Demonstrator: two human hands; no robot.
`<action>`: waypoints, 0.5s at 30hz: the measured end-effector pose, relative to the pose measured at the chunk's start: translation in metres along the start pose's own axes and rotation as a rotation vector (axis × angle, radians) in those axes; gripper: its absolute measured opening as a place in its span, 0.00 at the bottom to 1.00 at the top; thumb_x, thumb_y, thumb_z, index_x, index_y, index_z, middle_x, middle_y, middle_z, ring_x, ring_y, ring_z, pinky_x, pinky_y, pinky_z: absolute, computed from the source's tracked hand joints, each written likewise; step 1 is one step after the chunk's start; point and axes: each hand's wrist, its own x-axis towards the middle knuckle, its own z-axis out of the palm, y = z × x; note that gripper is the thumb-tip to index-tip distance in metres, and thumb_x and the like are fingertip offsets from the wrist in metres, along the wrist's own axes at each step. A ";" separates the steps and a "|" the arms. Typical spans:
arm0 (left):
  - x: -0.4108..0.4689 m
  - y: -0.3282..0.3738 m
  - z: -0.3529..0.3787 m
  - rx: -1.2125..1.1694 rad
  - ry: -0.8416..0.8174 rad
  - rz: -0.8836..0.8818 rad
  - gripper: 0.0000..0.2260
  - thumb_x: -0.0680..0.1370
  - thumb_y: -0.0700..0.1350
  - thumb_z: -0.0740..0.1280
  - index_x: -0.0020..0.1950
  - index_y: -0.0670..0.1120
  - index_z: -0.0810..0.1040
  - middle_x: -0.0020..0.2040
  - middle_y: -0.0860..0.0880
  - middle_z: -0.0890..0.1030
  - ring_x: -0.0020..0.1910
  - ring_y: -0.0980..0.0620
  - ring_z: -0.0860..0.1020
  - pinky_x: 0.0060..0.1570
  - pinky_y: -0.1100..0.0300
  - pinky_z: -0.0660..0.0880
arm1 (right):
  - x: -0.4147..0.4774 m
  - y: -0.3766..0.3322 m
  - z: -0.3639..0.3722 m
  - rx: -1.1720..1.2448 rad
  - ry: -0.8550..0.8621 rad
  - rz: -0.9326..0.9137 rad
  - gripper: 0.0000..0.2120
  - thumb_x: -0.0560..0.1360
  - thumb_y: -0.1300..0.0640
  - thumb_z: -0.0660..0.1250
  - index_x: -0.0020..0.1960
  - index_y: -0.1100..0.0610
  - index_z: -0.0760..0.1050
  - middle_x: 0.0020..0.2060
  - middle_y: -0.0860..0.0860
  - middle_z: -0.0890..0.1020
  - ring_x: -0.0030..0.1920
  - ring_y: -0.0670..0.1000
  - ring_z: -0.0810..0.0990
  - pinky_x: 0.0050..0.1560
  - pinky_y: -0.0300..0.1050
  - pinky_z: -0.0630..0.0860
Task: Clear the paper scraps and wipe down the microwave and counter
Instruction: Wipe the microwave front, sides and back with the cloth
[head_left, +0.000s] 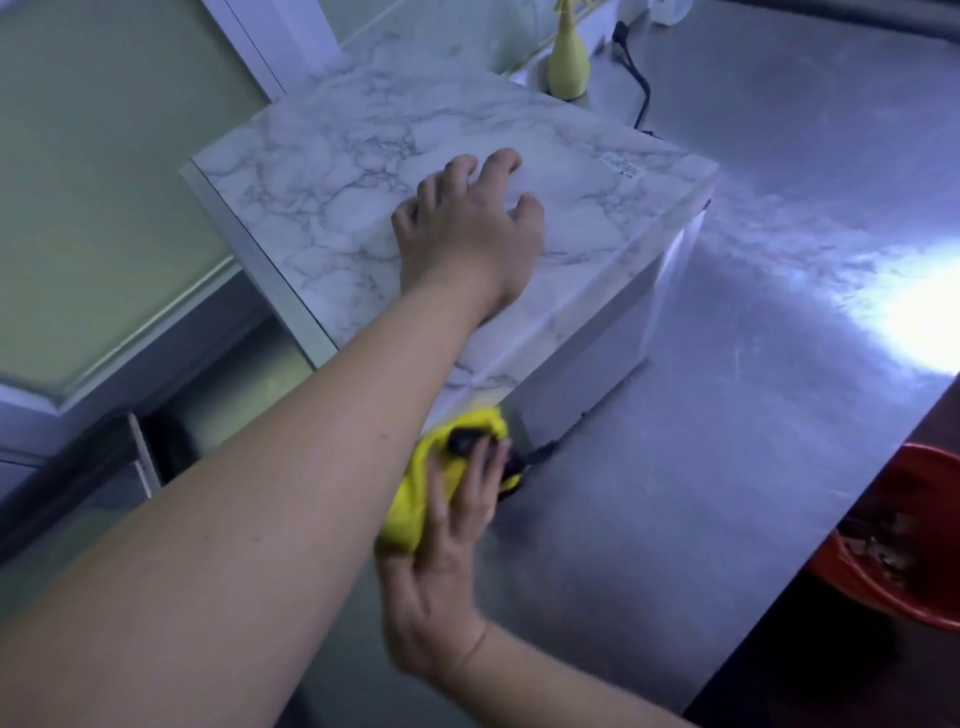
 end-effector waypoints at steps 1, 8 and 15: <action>0.000 0.000 0.000 0.000 0.000 0.001 0.19 0.79 0.57 0.52 0.70 0.62 0.66 0.74 0.54 0.65 0.73 0.50 0.60 0.72 0.49 0.52 | -0.014 -0.003 0.007 -0.015 -0.050 -0.032 0.31 0.80 0.48 0.57 0.80 0.40 0.50 0.82 0.48 0.43 0.80 0.65 0.40 0.73 0.73 0.45; 0.000 -0.002 -0.001 0.008 -0.020 0.009 0.19 0.79 0.58 0.52 0.70 0.62 0.66 0.74 0.54 0.65 0.72 0.50 0.61 0.71 0.49 0.53 | -0.026 -0.003 -0.055 0.190 -0.434 0.030 0.28 0.82 0.48 0.59 0.80 0.43 0.56 0.82 0.47 0.51 0.81 0.58 0.46 0.78 0.63 0.50; -0.002 -0.002 -0.005 0.006 -0.039 -0.001 0.21 0.79 0.58 0.52 0.72 0.61 0.66 0.75 0.52 0.64 0.73 0.48 0.61 0.71 0.48 0.54 | 0.020 -0.017 -0.166 1.078 -0.236 1.506 0.33 0.74 0.41 0.63 0.69 0.64 0.75 0.65 0.66 0.77 0.67 0.66 0.75 0.71 0.64 0.66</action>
